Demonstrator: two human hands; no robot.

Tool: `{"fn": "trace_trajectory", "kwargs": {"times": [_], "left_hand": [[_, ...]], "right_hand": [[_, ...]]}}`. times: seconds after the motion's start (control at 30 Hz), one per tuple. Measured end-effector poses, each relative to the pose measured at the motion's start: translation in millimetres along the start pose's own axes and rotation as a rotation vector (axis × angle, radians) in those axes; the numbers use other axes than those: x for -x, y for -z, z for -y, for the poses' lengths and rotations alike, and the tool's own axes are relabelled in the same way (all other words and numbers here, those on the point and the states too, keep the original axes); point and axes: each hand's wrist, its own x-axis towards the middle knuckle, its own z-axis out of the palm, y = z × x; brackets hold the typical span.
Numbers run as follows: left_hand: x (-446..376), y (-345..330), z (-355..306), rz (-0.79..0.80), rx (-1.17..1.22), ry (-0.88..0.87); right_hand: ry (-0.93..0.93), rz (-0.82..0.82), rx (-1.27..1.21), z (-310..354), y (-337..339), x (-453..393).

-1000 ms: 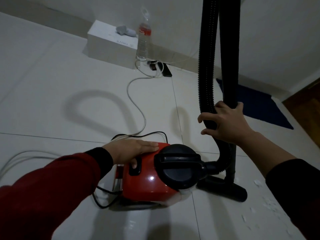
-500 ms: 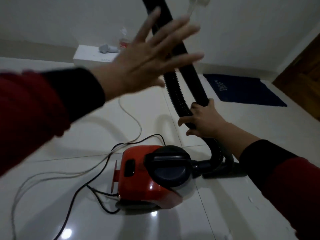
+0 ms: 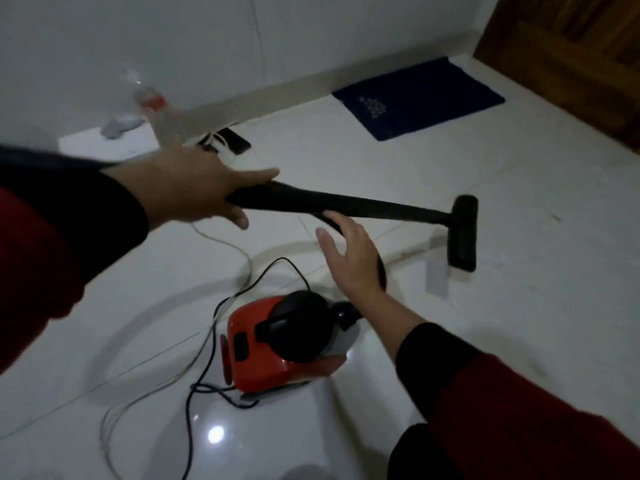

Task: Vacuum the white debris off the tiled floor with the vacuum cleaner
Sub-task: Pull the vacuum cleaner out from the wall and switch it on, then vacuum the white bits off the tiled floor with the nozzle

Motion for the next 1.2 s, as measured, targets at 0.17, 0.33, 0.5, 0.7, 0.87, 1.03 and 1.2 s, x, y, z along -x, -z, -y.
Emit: {"fn": "trace_trajectory", "kwargs": {"times": [0.17, 0.33, 0.5, 0.7, 0.87, 1.03, 1.2], "left_hand": [[31, 29, -22, 0.252, 0.216, -0.06], [83, 64, -27, 0.559, 0.458, -0.095], [128, 79, -12, 0.861, 0.761, 0.005], [168, 29, -3, 0.925, 1.046, 0.013], [184, -13, -13, 0.896, 1.281, 0.026], [184, -28, -16, 0.908, 1.255, -0.023], [182, -38, -18, 0.925, 1.19, -0.093]], "right_hand": [[-0.852, -0.052, -1.168, 96, 10, 13], [-1.16, -0.211, -1.04, 147, 17, 29], [-1.318, -0.169, -1.004, 177, 29, 61], [-1.337, -0.104, -0.732, 165, -7, 93], [-1.309, -0.273, -0.981, 160, -52, 127], [-1.279, -0.399, -1.02, 153, -64, 138], [-1.303, -0.374, -0.999, 134, -63, 136]]}}
